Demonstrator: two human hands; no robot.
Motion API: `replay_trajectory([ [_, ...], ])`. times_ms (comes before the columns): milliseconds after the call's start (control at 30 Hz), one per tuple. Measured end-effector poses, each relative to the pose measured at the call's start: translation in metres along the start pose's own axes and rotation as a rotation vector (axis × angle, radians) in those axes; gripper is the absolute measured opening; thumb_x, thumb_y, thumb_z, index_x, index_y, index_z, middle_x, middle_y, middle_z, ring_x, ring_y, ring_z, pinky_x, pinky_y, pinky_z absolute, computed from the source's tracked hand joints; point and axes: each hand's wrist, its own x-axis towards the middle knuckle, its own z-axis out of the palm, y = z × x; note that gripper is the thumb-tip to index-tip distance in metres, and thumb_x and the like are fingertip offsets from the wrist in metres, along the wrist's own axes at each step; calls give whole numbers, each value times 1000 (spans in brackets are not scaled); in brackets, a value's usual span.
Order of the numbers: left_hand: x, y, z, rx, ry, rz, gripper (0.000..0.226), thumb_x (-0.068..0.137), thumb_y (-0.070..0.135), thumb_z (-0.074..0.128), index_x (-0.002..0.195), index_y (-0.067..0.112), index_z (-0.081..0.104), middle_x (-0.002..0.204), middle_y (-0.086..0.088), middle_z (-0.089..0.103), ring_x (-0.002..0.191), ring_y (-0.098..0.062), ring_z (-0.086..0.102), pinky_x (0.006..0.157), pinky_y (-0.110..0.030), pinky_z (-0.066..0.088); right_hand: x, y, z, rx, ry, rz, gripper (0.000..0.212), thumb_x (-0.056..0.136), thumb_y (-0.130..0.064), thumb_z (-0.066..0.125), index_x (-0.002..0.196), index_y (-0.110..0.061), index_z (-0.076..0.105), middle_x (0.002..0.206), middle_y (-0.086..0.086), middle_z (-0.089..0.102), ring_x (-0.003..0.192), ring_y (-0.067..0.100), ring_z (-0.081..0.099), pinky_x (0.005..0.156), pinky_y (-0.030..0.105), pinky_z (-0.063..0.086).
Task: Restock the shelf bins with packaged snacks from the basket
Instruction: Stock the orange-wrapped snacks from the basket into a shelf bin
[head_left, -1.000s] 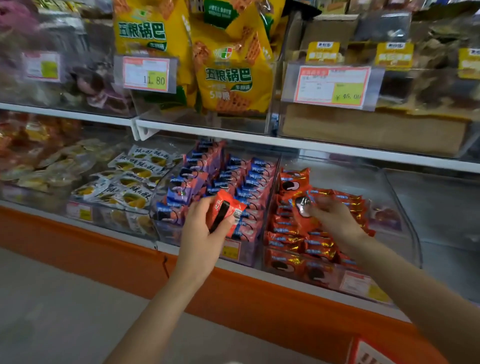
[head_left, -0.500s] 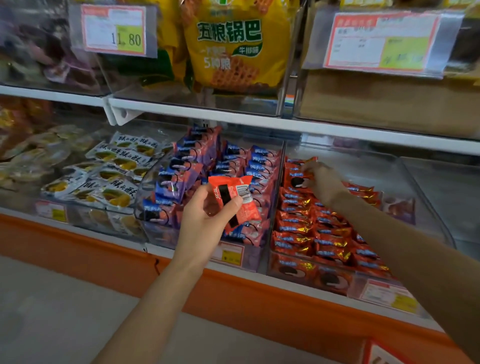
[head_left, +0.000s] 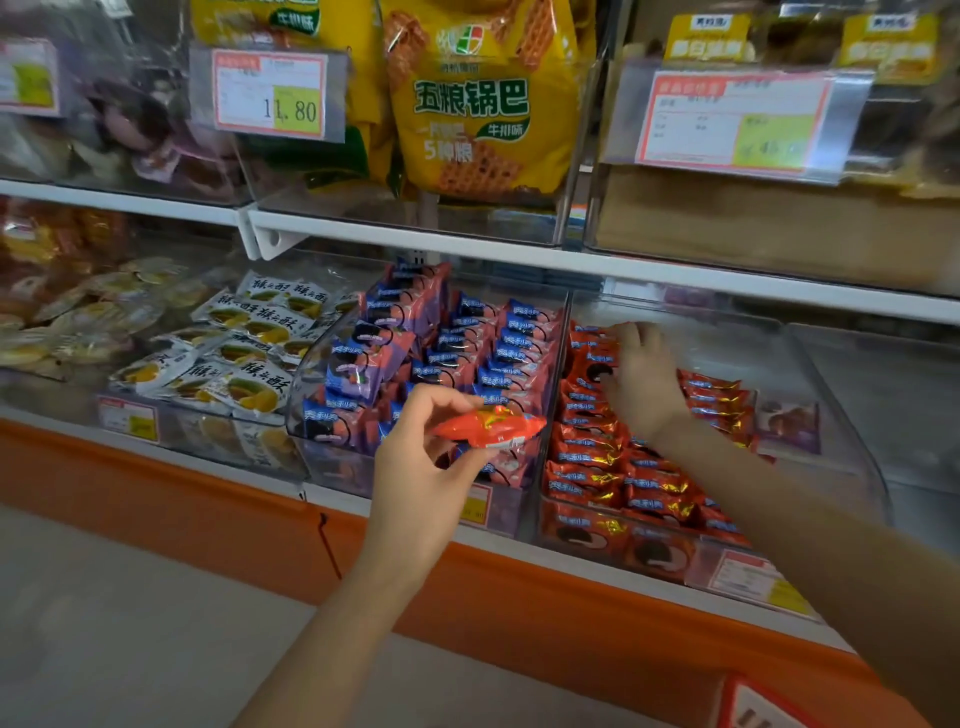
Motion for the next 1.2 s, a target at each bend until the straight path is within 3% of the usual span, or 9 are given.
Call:
replay_trajectory([
  [100,-7,1,-2,137,-59,144,42,73,-6,74,87,27,54,105,12,60,106,-3,58,92,-23,48,-44,-39,-24,355,-33,-118,24,96,-13,51,120,-13,54,115,2,55,107,14,54,95,25,45],
  [233,-16,5,-2,183,-184,192,43,74,-6,73,86,32,55,103,13,58,107,-9,58,92,-32,49,-94,-81,-70,878,-584,173,37,97,-43,35,118,-21,57,101,-6,64,89,10,64,74,18,53],
  [333,-24,14,1,163,-217,220,43,74,-9,71,85,30,55,105,14,62,107,-5,59,91,-25,49,-110,-82,-90,1188,-843,356,47,83,-46,50,121,-20,55,89,1,71,79,15,69,65,19,54],
  [533,-34,21,7,292,-224,299,40,82,-18,56,89,21,58,108,18,61,112,7,53,93,-6,36,-115,-65,-106,1189,-601,429,51,67,-30,75,112,-21,53,93,-1,73,83,11,70,71,19,56],
  [633,-38,28,14,250,-245,195,28,92,0,54,105,24,60,111,19,59,114,7,51,93,-4,33,-119,-58,-111,957,-470,237,31,81,-17,71,103,-32,56,96,-14,66,88,2,65,63,9,50],
  [733,-40,37,25,211,-299,109,40,91,19,61,126,34,51,125,24,50,117,18,41,90,2,29,-126,-54,-114,824,-477,9,31,85,-13,67,108,-33,57,100,-17,66,95,-6,61,77,8,48],
  [933,-36,42,45,197,-175,98,23,86,14,67,96,33,59,100,17,62,98,10,55,75,-4,42,-132,-44,-104,764,-381,68,43,84,-20,70,118,-26,44,106,-18,55,98,-14,53,74,2,42],
  [1033,-32,43,52,81,-83,11,20,87,13,66,90,31,57,92,19,63,88,10,60,67,-7,46,-128,-42,-102,814,-364,93,29,85,-22,67,102,-35,48,100,-28,50,88,-26,49,69,-2,40],
  [1200,-16,18,49,443,-156,190,29,95,21,54,124,17,55,120,12,52,107,8,46,91,2,29,-96,-23,-86,751,-247,112,24,83,-21,70,101,-29,56,102,-18,58,90,-5,60,68,7,48],
])
